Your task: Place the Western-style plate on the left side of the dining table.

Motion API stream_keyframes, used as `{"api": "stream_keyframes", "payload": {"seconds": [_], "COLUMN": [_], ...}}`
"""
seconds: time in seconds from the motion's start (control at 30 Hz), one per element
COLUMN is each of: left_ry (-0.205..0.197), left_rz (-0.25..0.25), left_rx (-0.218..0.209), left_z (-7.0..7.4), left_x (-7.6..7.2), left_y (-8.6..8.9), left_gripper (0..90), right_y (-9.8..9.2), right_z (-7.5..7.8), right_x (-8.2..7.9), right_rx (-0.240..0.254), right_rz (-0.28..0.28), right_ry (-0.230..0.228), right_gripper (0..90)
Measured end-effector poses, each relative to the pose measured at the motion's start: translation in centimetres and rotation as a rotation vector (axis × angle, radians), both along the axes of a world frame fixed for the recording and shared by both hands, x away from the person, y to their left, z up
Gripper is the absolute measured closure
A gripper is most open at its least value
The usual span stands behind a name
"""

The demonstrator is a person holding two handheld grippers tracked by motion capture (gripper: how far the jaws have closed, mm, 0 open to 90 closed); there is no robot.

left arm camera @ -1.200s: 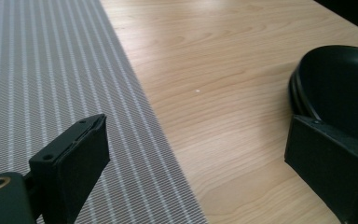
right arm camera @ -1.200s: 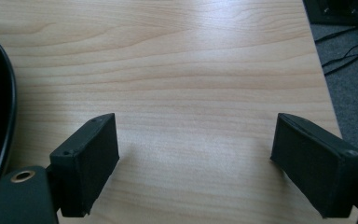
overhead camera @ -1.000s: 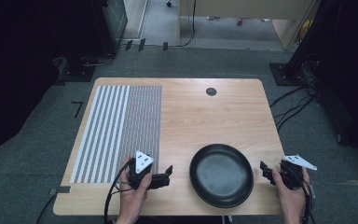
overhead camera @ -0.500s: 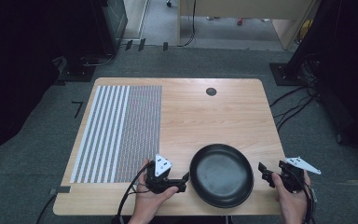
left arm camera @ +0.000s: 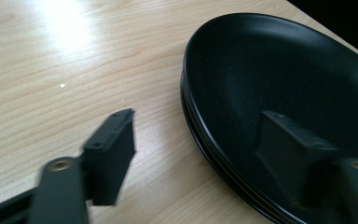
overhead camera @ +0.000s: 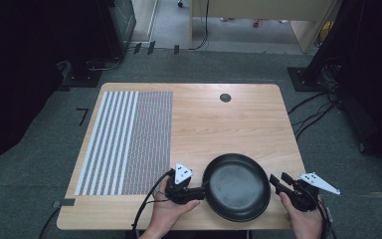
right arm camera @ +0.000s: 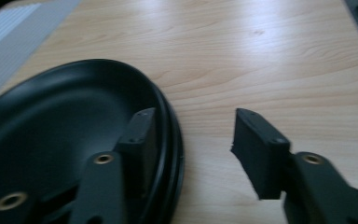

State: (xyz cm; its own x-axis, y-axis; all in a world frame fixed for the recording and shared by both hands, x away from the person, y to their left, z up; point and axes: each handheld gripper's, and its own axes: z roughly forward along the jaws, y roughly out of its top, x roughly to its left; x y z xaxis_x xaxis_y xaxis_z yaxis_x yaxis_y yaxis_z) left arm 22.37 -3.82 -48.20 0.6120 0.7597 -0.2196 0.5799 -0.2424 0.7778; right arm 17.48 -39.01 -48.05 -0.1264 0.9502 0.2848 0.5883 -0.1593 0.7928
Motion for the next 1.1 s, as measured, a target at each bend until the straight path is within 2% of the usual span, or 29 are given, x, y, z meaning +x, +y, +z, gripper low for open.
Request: {"api": "stream_keyframes", "payload": {"seconds": [0.13,0.33,0.43,0.73,0.83,0.93,1.1], "left_ry": [0.006,0.032,0.049,0.088,0.094,0.093,0.119], "left_rz": [-0.014,-0.044,-0.052,-0.075,-0.086,-0.088,-0.093], "left_rx": [-0.006,-0.007,-0.012,-0.032,-0.027,-0.019,-0.038], "left_z": [0.0,-0.4,-0.6,-0.9,-0.9,-1.0,-0.9], "left_x": [0.1,0.0,0.0,0.1,0.0,0.0,0.3], "left_y": [-0.2,-0.7,-0.8,-0.8,-1.0,-1.1,-0.8], "left_gripper": [43.3,50.6,54.1,59.2,58.9,59.6,62.6], "right_y": [0.4,0.9,0.9,0.9,0.8,0.9,0.8], "right_z": [-0.2,-0.6,-0.7,-1.0,-1.3,-1.4,-1.4], "right_x": [-0.3,-0.5,-0.7,-0.6,-0.6,-0.6,-0.6], "right_rx": [0.067,0.069,0.096,0.138,0.156,0.17,0.186], "right_rz": [0.024,0.012,0.004,-0.012,-0.014,-0.029,-0.034], "right_ry": [-0.018,0.001,0.027,0.041,0.067,0.07,0.076], "right_gripper": [64.2,68.1,71.4,83.8,85.2,85.4,85.7]}}
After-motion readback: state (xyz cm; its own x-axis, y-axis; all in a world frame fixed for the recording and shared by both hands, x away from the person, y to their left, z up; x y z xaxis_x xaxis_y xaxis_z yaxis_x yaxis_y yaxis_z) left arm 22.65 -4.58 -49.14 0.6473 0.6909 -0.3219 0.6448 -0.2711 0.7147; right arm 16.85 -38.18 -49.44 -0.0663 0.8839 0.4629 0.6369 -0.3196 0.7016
